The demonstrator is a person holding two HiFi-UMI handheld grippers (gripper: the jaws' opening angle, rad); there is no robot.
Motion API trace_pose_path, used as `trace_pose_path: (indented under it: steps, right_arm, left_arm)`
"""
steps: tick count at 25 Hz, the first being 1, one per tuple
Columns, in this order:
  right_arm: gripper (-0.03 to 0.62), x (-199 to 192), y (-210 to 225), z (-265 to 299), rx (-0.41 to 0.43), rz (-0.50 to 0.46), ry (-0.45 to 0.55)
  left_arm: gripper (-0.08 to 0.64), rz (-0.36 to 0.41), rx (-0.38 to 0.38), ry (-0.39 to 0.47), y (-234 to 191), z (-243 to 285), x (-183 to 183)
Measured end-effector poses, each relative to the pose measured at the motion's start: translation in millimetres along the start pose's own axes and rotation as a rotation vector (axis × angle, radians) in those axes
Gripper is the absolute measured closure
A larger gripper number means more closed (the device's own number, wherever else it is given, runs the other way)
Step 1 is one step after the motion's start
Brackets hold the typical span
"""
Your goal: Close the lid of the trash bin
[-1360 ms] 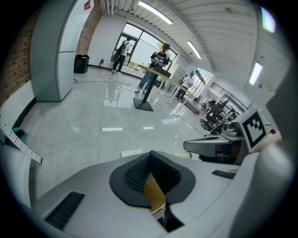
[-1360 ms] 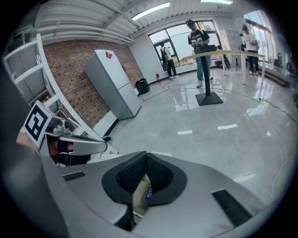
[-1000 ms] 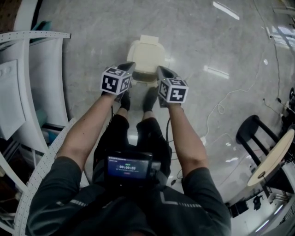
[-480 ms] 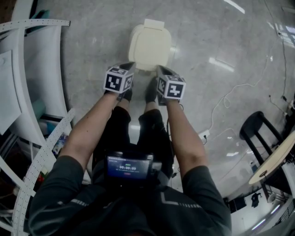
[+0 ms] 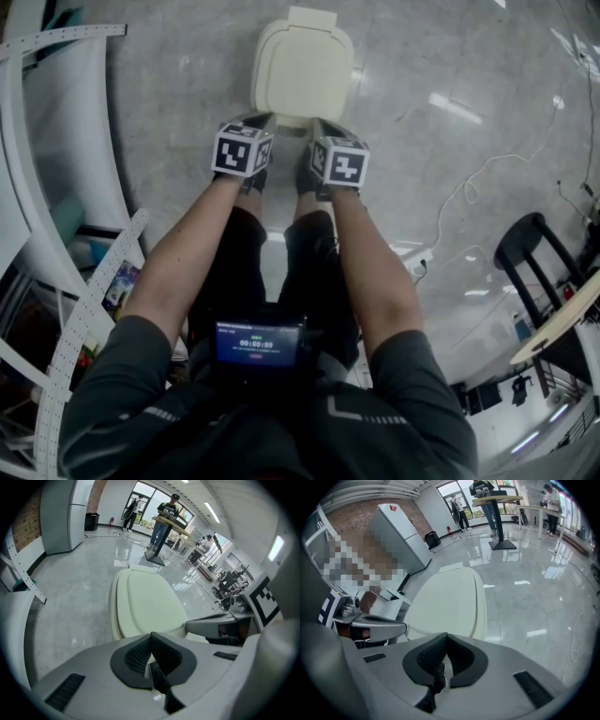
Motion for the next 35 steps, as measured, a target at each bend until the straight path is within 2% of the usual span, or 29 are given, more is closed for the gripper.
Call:
trace_pose_path:
  steps: [2,8,16,20,22,25,27,31,35]
  right_arm:
    - [0.581,-1.3,0.9,5.6,-0.008,-0.006,-0.006]
    - [0.581,-4.2,6.0,11.5,-0.007,0.056,-0.002]
    - [0.581,-7.7,4.5,13.0,-0.015,0.102,0.008]
    - [0.581,-7.5,5.7,13.0,-0.012,0.103,0.007]
    - [0.581,-6.6,5.3,13.6,-0.024,0.104,-0.008]
    - [0.581,-4.9,3.2,14.6,-0.047,0.099,-0.052]
    - [0.581,-0.9,2.7,15.7,-0.052,0.098,-0.078]
    - [0.581,1.4,-2.0,12.8,-0.008,0.044,-0.110]
    - [0.581,9.1,-9.5,-4.3,0.009,-0.008,-0.071]
  left_arm:
    - [0.568,-0.012,0.001,-0.006,-2.6,7.2,-3.7]
    - [0.567,-0.026,-0.001,-0.025,-4.8,16.9,-9.7]
    - [0.568,0.018,0.025,-0.051,-4.8,21.5,-9.9]
    - [0.566,-0.006,0.018,-0.047,-6.1,21.7,-12.0]
    - [0.566,0.012,0.024,-0.056,-5.8,22.5,-12.4]
    - [0.566,0.108,0.074,-0.095,-3.0,24.7,-16.4]
    - [0.567,0.143,0.094,-0.106,-2.0,23.3,-11.9]
    - [0.567,0.127,0.055,-0.087,4.8,18.3,-1.9]
    - [0.567,0.132,0.052,-0.067,9.4,3.3,5.8]
Point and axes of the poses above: the fingertips, and each gripper's own axes: z forward along the fingers, y to its right, x out of its top, the point moved 7 cm from there along -z, backward along the fingers, and after that the axes turned 12 degrees about -y, right-handed, at the moved point
